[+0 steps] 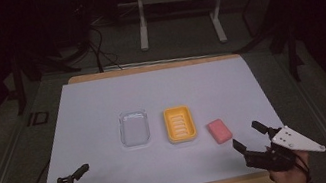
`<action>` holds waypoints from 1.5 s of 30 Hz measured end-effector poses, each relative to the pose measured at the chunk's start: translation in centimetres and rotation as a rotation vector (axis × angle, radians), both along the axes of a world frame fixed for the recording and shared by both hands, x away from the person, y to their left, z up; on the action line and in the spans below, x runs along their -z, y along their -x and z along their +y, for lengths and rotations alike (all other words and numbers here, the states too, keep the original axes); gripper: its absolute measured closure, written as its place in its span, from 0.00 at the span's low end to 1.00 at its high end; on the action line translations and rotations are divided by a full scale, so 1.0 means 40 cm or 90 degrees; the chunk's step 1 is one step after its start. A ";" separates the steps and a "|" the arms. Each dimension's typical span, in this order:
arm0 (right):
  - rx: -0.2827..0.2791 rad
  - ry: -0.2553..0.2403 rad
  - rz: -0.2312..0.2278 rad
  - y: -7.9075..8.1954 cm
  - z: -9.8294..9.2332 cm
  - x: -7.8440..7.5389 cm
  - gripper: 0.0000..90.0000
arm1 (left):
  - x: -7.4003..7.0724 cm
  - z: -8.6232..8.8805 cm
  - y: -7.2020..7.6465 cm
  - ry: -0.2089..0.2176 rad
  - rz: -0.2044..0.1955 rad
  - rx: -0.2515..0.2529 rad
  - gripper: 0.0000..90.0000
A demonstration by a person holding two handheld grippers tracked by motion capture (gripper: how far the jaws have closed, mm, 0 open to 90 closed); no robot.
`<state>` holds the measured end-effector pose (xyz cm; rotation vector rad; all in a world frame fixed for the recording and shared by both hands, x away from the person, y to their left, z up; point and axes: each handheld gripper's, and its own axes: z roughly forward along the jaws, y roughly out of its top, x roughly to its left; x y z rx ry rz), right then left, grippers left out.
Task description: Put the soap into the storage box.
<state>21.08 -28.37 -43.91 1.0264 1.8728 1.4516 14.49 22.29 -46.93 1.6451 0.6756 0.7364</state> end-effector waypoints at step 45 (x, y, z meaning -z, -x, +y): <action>-0.068 0.213 0.383 -0.150 0.013 0.051 0.14 | 0.008 -0.034 -0.001 -0.054 0.012 0.020 0.01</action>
